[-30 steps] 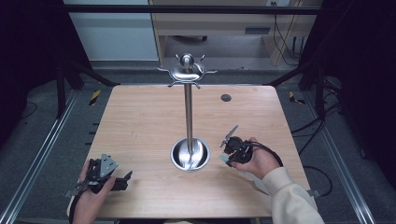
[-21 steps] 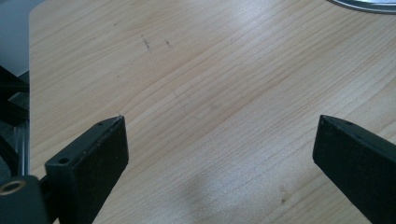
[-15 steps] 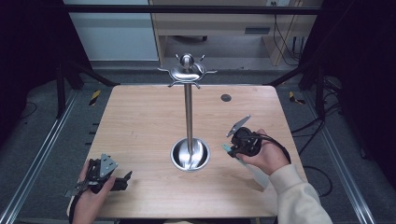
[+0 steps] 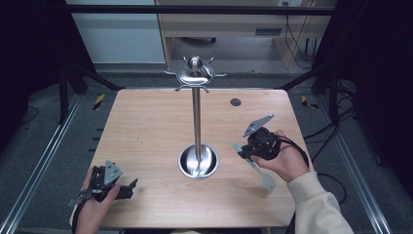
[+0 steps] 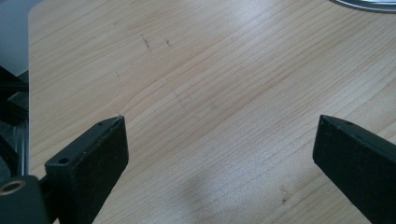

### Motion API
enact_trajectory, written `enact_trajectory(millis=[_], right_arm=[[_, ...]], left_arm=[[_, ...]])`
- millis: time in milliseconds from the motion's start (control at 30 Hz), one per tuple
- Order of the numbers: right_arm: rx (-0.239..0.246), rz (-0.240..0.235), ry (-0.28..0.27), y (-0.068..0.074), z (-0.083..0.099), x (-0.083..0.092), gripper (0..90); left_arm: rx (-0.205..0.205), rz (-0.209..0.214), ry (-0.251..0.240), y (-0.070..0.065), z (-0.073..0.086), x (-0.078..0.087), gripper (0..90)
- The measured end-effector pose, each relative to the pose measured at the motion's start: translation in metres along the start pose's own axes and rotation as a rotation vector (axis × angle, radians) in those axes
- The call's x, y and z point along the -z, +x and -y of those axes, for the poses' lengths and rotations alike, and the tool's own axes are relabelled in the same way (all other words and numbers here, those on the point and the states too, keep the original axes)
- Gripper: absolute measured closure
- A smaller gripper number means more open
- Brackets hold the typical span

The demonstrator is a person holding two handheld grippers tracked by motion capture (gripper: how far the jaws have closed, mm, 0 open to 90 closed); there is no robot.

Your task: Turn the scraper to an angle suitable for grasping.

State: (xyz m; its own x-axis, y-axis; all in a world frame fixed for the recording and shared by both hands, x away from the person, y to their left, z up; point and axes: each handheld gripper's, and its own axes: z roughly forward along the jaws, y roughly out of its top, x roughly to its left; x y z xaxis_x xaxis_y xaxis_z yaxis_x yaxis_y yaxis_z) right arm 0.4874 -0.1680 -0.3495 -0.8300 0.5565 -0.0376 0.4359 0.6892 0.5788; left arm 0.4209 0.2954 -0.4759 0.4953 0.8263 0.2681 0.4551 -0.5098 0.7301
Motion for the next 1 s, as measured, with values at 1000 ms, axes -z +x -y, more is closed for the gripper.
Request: enact_trajectory(millis=[1000], right_arm=[[0.019, -0.015, -0.242, 0.007, -0.024, 0.048, 74.4]], left_arm=[[0.002, 0.004, -0.002, 0.0, 0.0, 0.0, 3.2]])
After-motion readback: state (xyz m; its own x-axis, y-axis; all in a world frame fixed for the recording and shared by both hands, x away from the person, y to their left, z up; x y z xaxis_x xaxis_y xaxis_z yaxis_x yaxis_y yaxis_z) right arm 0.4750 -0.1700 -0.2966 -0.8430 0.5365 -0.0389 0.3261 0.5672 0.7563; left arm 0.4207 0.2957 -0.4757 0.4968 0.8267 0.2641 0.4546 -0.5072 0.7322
